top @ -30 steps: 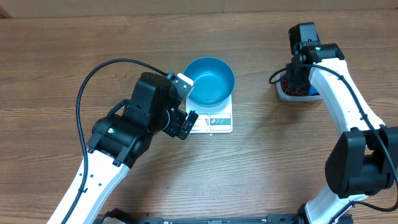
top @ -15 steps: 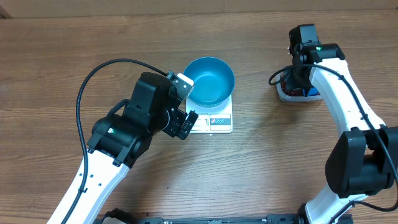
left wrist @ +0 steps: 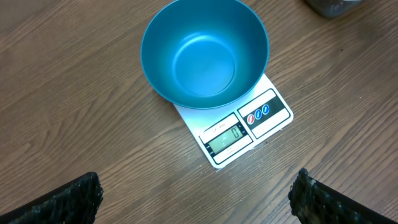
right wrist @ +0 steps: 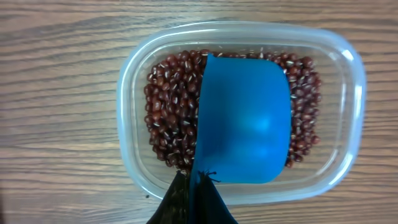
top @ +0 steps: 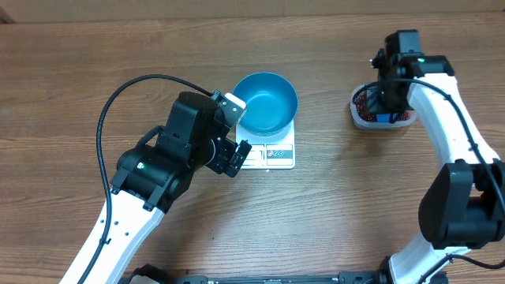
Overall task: Scoop item into bowl and weigh 150g on scale
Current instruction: 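Drag the blue scoop through the beans with the right gripper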
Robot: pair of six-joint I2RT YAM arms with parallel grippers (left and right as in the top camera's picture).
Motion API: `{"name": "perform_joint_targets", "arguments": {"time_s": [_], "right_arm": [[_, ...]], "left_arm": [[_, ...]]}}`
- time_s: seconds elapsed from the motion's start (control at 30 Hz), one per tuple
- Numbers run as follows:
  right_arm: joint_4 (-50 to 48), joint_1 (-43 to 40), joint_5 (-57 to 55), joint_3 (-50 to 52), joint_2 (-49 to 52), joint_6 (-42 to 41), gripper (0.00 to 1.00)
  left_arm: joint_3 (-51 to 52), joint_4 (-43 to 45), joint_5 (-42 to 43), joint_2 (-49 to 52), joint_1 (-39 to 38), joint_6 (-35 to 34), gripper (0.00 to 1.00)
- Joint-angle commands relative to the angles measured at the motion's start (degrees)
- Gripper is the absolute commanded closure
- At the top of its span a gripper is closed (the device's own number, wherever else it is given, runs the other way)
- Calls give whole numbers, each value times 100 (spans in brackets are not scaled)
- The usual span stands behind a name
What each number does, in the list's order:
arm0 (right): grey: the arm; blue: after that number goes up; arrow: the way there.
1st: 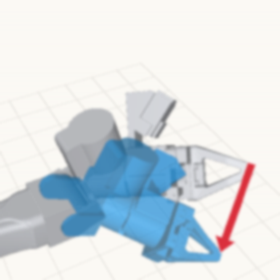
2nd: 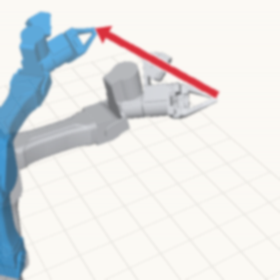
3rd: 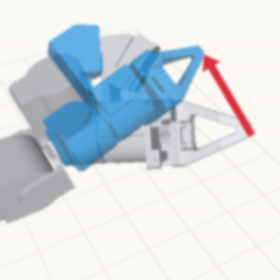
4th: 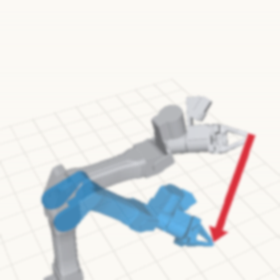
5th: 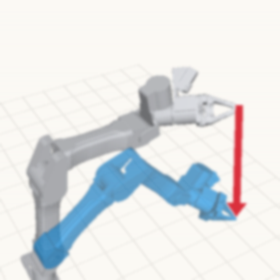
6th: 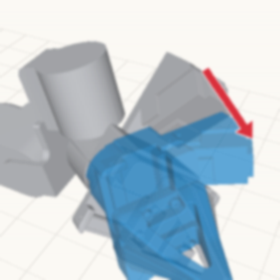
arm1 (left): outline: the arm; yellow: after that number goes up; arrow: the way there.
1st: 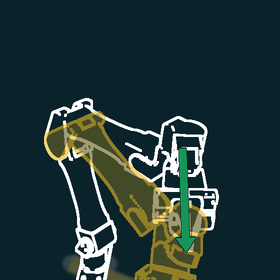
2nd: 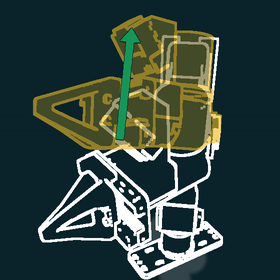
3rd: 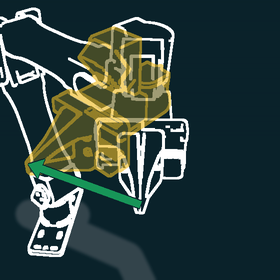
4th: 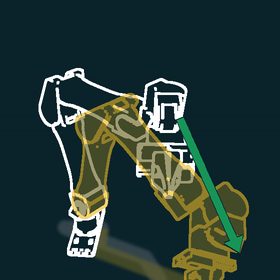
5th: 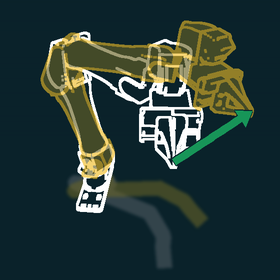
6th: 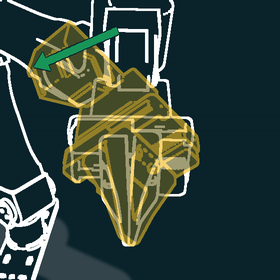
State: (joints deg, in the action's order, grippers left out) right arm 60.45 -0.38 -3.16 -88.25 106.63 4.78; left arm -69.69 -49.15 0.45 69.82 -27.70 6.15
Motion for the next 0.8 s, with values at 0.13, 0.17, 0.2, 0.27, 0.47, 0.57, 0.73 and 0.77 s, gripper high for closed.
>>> {"name": "perform_joint_targets", "arguments": {"time_s": [0.13, 0.17, 0.2, 0.27, 0.47, 0.57, 0.73, 0.77], "right_arm": [[4, -599, 1655, -103, 83, 26, 96], [7, -660, 1786, -96, 85, 26, 96], [9, -719, 1923, -92, 85, 26, 96], [-17, -809, 2181, -44, 87, 26, 96], [-299, -925, 2481, 348, 87, 0, 96], [-485, -992, 2747, 553, 87, -26, 96], [-636, -1134, 3010, 723, 87, -44, 96], [-634, -1169, 3029, 723, 87, -46, 96]], "left_arm": [[-129, 2, 66, 31, 33, 68, 1], [-129, 2, 66, 31, 33, 68, 1], [-129, 2, 66, 31, 33, 68, 0], [-129, 2, 66, 31, 33, 68, 1], [-129, 2, 66, 31, 33, 68, 0], [-129, 2, 66, 31, 33, 68, 1], [-129, 2, 66, 31, 33, 68, 1], [-127, 2, 66, 31, 33, 68, 0]]}}
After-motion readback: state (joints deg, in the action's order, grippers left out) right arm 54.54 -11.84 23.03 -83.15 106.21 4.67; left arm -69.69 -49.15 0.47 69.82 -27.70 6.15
